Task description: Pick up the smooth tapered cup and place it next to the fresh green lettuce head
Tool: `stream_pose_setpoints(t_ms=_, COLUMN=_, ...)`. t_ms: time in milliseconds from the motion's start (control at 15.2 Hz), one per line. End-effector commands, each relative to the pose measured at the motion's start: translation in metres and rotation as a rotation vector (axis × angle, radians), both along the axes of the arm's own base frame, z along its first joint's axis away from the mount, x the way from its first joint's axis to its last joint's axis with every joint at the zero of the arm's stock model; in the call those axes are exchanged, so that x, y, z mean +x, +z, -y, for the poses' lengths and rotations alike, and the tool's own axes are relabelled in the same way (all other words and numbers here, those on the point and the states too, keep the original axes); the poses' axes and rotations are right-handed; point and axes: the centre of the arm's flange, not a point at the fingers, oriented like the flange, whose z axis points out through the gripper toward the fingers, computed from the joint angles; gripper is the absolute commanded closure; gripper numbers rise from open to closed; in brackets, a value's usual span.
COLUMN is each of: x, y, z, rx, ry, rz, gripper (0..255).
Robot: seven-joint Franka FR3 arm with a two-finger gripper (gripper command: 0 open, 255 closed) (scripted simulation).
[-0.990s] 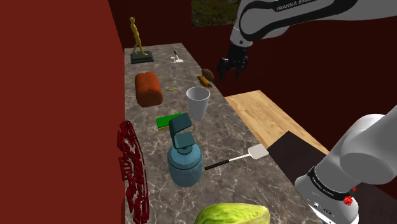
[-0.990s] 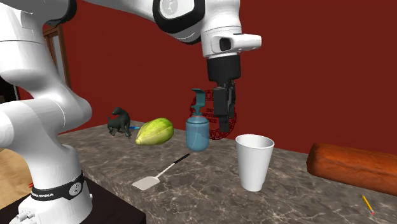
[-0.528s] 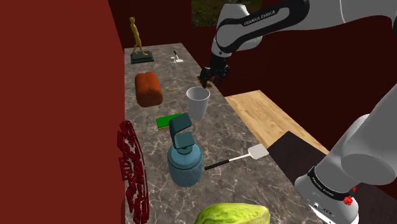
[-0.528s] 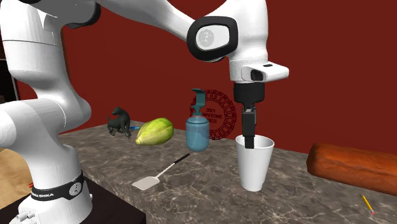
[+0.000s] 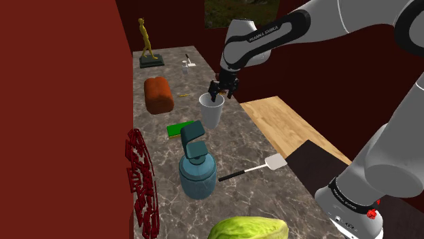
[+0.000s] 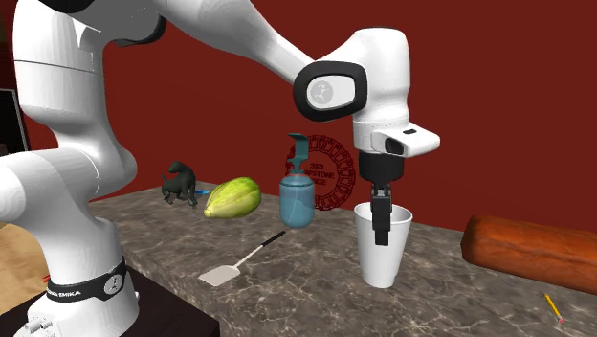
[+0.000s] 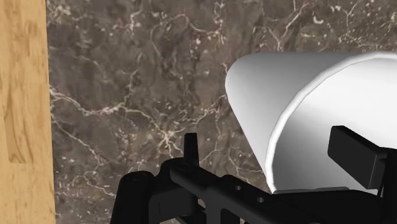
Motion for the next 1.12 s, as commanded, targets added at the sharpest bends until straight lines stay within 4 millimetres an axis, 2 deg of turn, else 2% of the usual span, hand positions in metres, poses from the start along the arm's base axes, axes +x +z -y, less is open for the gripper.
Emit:
stream_pose_setpoints(t_ms=0, x=0.0011, y=-0.0070, z=0.0000, rx=0.000, ry=0.000, rz=0.000, gripper=0)
stream_pose_setpoints(t_ms=462, x=0.0011, y=-0.0069, z=0.0000, rx=0.000, ry=0.000, rz=0.000, gripper=0)
stream_pose_setpoints(t_ms=528, x=0.0011, y=-0.0069, z=0.0000, rx=0.000, ry=0.000, rz=0.000, gripper=255)
stream_pose_setpoints(t_ms=1056, x=0.0011, y=-0.0070, z=0.0000, rx=0.000, ry=0.000, rz=0.000, gripper=255)
